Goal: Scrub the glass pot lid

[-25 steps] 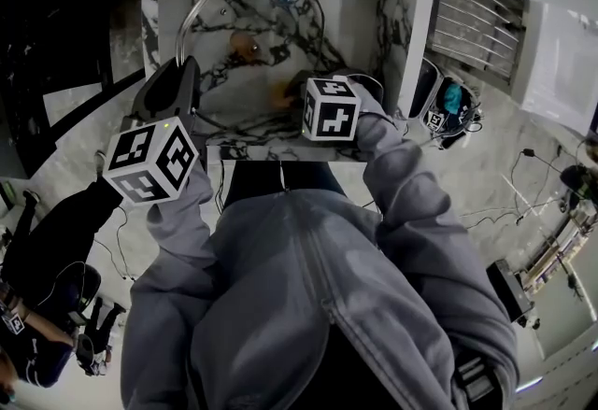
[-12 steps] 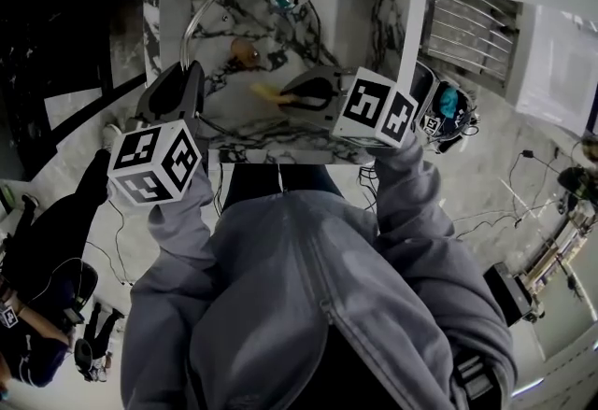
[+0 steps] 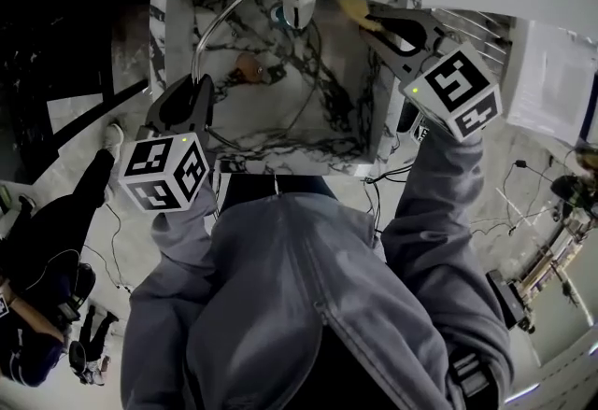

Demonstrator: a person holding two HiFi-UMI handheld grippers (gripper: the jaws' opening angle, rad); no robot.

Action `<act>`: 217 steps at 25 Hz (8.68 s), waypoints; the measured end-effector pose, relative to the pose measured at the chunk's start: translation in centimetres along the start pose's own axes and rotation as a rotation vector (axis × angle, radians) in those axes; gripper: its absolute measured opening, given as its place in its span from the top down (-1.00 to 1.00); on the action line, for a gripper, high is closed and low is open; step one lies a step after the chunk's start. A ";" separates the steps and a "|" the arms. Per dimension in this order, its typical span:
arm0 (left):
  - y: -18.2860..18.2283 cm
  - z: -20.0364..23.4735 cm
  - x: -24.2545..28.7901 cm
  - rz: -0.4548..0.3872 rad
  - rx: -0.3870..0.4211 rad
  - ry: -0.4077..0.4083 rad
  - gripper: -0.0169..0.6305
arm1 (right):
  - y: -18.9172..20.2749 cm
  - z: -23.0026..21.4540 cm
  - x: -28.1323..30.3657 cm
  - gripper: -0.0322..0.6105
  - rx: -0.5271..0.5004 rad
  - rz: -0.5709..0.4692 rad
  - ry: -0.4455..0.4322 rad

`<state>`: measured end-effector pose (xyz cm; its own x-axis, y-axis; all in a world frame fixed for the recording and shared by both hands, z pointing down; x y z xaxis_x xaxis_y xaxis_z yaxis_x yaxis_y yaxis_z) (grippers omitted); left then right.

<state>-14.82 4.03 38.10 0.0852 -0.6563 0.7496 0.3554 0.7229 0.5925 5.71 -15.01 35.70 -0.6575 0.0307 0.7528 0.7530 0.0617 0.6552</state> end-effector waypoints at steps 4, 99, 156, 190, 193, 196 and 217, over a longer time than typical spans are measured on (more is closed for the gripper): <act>-0.3 -0.4 0.3 0.010 0.007 0.009 0.70 | 0.4 -4.0 0.8 0.72 -0.076 0.111 0.108; -3.0 -10.3 10.6 0.284 0.193 0.730 -0.09 | 2.2 14.1 1.8 0.78 -0.804 -0.019 0.395; 6.6 -10.2 15.5 0.249 0.881 0.475 -0.20 | 3.5 -3.2 6.6 0.17 -0.415 0.345 0.362; 5.8 -6.6 9.6 0.130 0.749 0.285 0.60 | 1.0 5.0 7.5 0.72 -0.370 0.195 0.387; 3.7 -5.1 7.0 0.103 0.667 0.254 0.90 | -0.1 6.1 8.7 0.72 -0.392 0.184 0.346; 2.2 -3.9 4.7 0.093 0.597 0.235 0.90 | -1.5 7.2 10.2 0.72 -0.416 0.179 0.301; 2.0 1.1 0.8 0.055 0.409 0.139 0.90 | -1.7 11.9 25.8 0.72 -0.602 0.468 -0.005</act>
<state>-15.06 5.17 40.23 0.2283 -0.6171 0.7530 -0.0485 0.7653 0.6419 -12.85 -2.42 53.28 -0.2647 -0.0752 0.9614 0.8368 -0.5134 0.1902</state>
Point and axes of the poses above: the fingertips, and each gripper's own axes: x forward along the fingers, z to its left, y out of its underside, the point moved 5 cm from there along -x, backward along the fingers
